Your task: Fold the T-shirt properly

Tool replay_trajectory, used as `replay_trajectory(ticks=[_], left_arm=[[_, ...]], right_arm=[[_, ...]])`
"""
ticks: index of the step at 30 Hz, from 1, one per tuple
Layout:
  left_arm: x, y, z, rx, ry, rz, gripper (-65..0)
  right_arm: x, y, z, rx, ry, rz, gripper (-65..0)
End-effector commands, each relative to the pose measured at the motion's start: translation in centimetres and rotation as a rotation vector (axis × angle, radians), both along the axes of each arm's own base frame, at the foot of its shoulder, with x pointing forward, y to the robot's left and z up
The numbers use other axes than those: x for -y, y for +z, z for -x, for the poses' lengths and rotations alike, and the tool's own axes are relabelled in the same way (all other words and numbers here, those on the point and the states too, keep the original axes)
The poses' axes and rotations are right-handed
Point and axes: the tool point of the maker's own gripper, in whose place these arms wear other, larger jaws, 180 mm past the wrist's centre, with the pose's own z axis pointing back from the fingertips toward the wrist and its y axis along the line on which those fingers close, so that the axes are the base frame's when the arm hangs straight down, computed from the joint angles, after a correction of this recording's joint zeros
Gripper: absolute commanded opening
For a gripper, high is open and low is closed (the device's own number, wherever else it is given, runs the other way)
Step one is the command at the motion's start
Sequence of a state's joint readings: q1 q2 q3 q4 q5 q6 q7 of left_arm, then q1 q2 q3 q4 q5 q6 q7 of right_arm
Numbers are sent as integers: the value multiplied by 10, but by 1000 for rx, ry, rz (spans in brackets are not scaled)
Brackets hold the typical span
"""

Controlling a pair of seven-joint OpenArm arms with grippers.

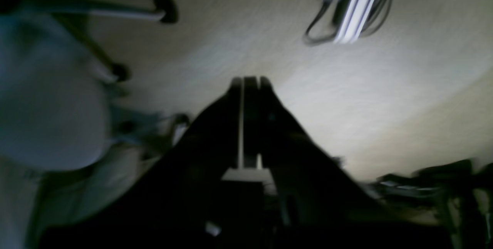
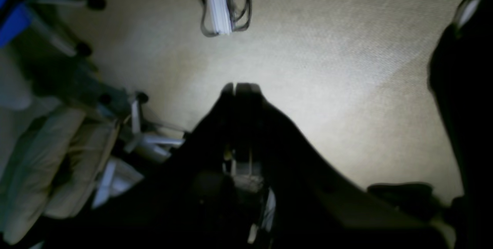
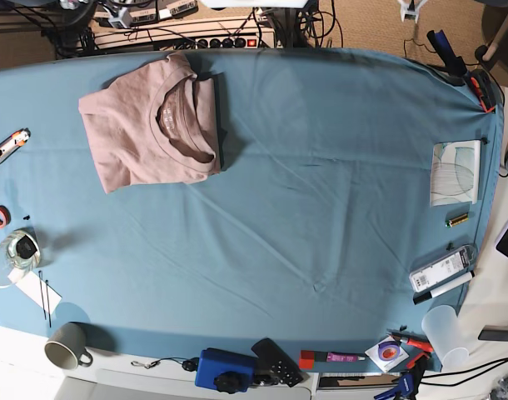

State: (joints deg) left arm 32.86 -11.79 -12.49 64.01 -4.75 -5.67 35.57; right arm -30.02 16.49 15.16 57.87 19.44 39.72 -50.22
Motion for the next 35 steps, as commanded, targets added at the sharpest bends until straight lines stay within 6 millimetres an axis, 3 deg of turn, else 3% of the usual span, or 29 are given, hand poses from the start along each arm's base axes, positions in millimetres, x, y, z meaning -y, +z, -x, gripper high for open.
replay_trajectory(ticks=[1,6,12,17,21,29,35], left_arm=[[2,-4,-3,19,12,21,-650],[18,-29,-29,168,50,76,-650],[33,-52,-31,265,100,89,-650],[49,-60,-38,342,10,110,-650],[62,-62,-46,360,16,129,-650],[94,-62,-50,373,38,174,-650],[98,-62,-50,374,41,179,-650]], right_arm=[[6,-3,-1,6,11,10,-650],[-3,-28,-27,81,27,3,-650],[-14,-43,-81,293,29,4,-650],[6,-55,-111,410,-3,153,-650],[17,-64,-113,376,-30,212,-650],[18,-66,-118,380,-60,213,-650],[17,-66,-118,378,-56,201,-650]])
